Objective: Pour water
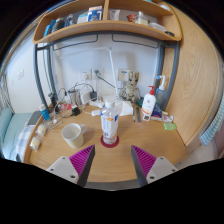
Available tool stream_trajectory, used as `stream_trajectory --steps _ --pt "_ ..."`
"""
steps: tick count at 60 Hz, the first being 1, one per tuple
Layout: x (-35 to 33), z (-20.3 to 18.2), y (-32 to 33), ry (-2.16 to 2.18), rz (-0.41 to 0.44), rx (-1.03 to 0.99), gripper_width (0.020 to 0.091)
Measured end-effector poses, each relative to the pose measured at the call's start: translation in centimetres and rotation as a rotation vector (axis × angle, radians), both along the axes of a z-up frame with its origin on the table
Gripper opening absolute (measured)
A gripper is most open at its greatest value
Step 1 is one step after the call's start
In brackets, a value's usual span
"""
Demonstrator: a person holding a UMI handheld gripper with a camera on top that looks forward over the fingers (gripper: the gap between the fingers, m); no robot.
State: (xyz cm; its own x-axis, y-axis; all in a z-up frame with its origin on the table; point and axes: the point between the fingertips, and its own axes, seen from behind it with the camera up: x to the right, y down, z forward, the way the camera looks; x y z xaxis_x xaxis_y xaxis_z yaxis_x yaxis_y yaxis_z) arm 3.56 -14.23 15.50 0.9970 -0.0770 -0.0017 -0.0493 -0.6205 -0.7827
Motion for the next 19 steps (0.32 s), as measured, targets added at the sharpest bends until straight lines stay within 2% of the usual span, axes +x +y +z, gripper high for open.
stream_trajectory --steps 19 --pt "-0.03 0.59 0.54 0.023 0.040 -0.012 0.0726"
